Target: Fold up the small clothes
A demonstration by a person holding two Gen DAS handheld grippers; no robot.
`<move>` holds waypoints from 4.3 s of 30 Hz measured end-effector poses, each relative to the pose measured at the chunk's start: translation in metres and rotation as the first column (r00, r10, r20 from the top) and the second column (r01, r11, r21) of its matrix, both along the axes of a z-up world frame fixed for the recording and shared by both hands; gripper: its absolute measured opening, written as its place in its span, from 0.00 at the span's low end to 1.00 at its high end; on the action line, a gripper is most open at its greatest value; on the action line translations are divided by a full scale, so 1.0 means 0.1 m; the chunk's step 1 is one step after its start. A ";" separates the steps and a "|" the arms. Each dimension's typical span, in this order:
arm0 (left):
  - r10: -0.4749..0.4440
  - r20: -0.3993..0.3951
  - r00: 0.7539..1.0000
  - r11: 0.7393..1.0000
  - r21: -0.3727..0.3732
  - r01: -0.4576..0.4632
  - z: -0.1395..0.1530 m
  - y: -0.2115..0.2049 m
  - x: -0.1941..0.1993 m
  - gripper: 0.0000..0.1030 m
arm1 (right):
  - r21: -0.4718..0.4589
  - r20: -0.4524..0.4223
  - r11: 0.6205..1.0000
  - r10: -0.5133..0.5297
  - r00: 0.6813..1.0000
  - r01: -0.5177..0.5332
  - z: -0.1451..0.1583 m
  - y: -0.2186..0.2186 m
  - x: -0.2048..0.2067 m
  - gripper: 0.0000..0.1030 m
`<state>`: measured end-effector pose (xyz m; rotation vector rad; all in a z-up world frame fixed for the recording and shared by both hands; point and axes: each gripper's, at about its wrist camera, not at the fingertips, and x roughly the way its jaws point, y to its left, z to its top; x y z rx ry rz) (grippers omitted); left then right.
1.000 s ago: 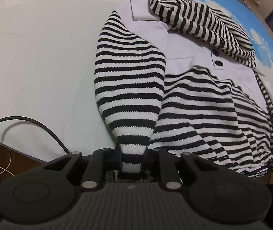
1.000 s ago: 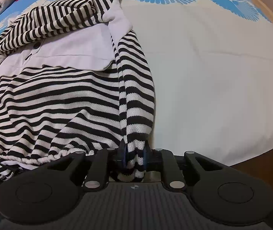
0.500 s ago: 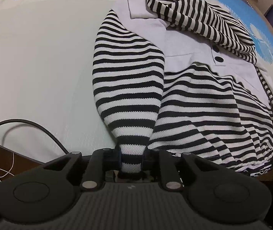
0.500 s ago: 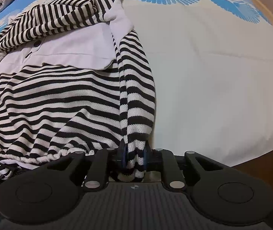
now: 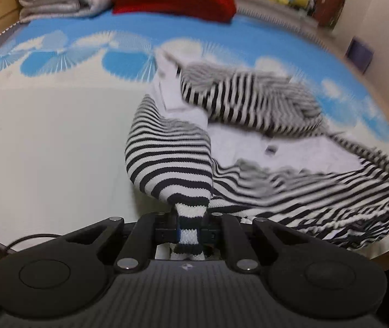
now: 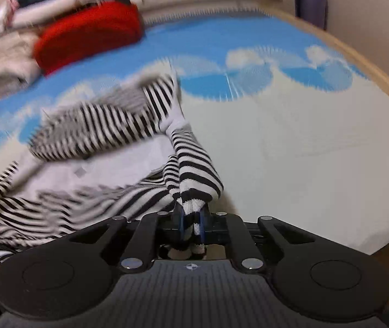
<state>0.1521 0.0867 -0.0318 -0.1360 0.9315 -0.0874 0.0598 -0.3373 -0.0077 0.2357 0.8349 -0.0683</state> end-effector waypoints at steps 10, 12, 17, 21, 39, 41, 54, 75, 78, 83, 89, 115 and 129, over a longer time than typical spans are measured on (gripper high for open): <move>0.001 0.092 0.996 0.988 -0.154 0.014 0.72 0.17 -0.43 0.09 | 0.110 0.210 0.993 0.021 0.977 -0.045 1.00 -0.26 -0.64 0.08; -0.014 0.082 0.997 0.989 -0.142 0.026 0.73 0.18 -0.26 0.09 | 0.124 0.205 0.991 0.028 0.978 -0.054 1.00 -0.28 -0.52 0.08; -0.067 0.018 0.998 0.993 -0.096 0.068 0.51 0.21 0.66 0.10 | 0.090 0.153 0.993 0.057 0.987 -0.071 0.81 -0.23 0.28 0.08; -0.098 -0.067 0.993 0.994 -0.049 0.095 0.06 0.27 1.39 0.10 | 0.016 0.082 0.994 0.108 0.991 -0.110 0.49 -0.10 1.03 0.09; 0.085 -0.051 0.995 0.987 -0.133 -0.091 -0.03 0.86 1.61 0.52 | 0.046 0.148 0.995 -0.090 0.985 0.084 0.22 -0.31 1.40 0.46; 0.001 -0.067 0.998 0.999 -0.046 -0.004 -0.09 0.77 1.53 0.62 | 0.027 0.116 0.998 -0.056 0.992 0.053 0.17 -0.33 1.35 0.46; -0.150 -0.066 0.986 0.970 0.182 0.160 -0.53 0.22 1.47 0.83 | -0.198 -0.048 0.969 0.140 0.989 -0.147 -0.35 -0.06 1.31 0.49; -0.119 -0.016 0.993 0.990 0.070 0.119 -0.72 0.12 2.51 0.02 | -0.218 0.027 0.959 0.191 0.981 -0.181 -0.63 0.27 2.38 0.52; -0.080 0.119 0.990 0.988 0.142 0.063 -0.54 0.18 2.49 0.01 | -0.225 0.035 0.948 0.237 0.971 -0.224 -0.63 0.33 2.49 0.03; 0.102 0.187 0.977 0.993 0.033 -0.110 -0.41 0.49 2.55 0.01 | -0.010 0.329 0.999 0.043 0.944 -0.042 -0.16 0.09 2.49 0.02; 0.064 0.087 0.994 0.987 0.142 -0.076 -0.63 0.32 2.69 0.02 | -0.157 0.073 0.988 0.022 0.997 -0.010 -0.64 0.30 2.82 0.02; -0.058 -0.399 0.915 0.986 -0.164 -0.009 -0.87 1.10 1.73 0.39 | 0.162 -0.339 0.977 0.185 0.923 -0.136 -0.82 -0.46 1.57 0.48; -0.113 -0.346 0.931 0.992 -0.086 0.088 -0.57 1.04 1.48 0.01 | 0.266 -0.180 0.960 0.142 0.973 -0.091 -0.26 -0.66 1.29 0.08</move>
